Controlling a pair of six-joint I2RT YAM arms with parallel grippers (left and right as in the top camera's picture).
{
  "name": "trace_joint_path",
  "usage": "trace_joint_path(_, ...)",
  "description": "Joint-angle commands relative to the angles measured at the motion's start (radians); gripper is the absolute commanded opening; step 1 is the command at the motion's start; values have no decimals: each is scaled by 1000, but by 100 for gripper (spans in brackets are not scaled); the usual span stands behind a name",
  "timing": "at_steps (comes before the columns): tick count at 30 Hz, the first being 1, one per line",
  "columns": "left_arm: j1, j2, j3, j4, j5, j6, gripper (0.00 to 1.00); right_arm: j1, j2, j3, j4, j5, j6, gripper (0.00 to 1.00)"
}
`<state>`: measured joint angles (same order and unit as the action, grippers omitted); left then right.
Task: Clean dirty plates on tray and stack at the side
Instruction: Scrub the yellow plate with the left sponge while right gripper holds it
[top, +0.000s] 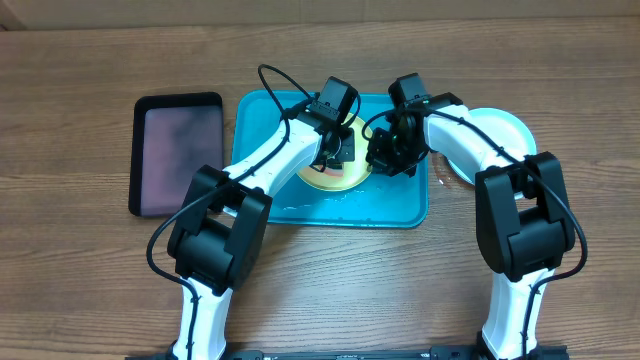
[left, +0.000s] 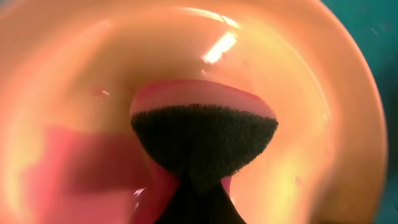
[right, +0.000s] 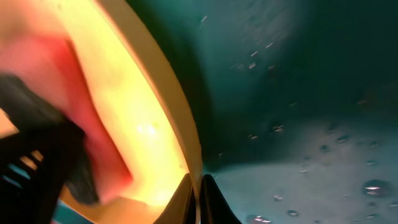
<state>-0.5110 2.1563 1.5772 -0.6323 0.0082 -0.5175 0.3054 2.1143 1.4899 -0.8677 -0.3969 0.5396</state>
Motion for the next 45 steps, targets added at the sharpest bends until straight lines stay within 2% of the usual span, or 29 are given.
trace_joint_path(1,3,31,-13,-2,-293,-93,4,32,-10,7,-9,-76,-24,4)
trace_joint_path(5,3,31,-13,-78,-446,-148,4,32,-10,7,-9,-75,-24,4)
trace_joint_path(8,3,31,-13,-127,-402,-124,4,32,-10,7,-7,-65,-24,4)
trace_joint_path(10,3,31,-13,-158,-256,-43,4,32,-10,7,-5,-65,-24,4)
trace_joint_path(12,3,31,-13,-185,-47,61,4,32,-10,7,-5,-65,-24,4)
trace_joint_path(17,0,31,-13,-222,548,377,4,32,-10,7,-9,-65,-25,4)
trace_joint_path(19,0,31,-13,-203,658,424,4,32,-10,7,-9,-66,-32,4)
trace_joint_path(21,0,31,-13,-158,644,410,4,32,-10,7,-13,-65,-32,4)
trace_joint_path(23,2,31,-13,-104,537,341,4,32,-10,7,-16,-65,-32,4)
trace_joint_path(27,2,31,-13,-41,142,144,4,32,-10,7,-18,-65,-35,4)
trace_joint_path(30,3,31,-13,-64,-130,6,4,32,-10,7,-18,-65,-35,4)
trace_joint_path(34,12,31,-13,-147,-314,-121,4,32,-10,7,-18,-65,-35,4)
trace_joint_path(37,19,31,-13,-206,-319,-141,4,32,-10,7,-16,-64,-36,4)
trace_joint_path(39,21,31,-13,-237,-256,-114,4,32,-10,7,-17,-64,-36,4)
trace_joint_path(45,19,31,-13,-327,244,91,4,32,-10,7,-17,-64,-40,4)
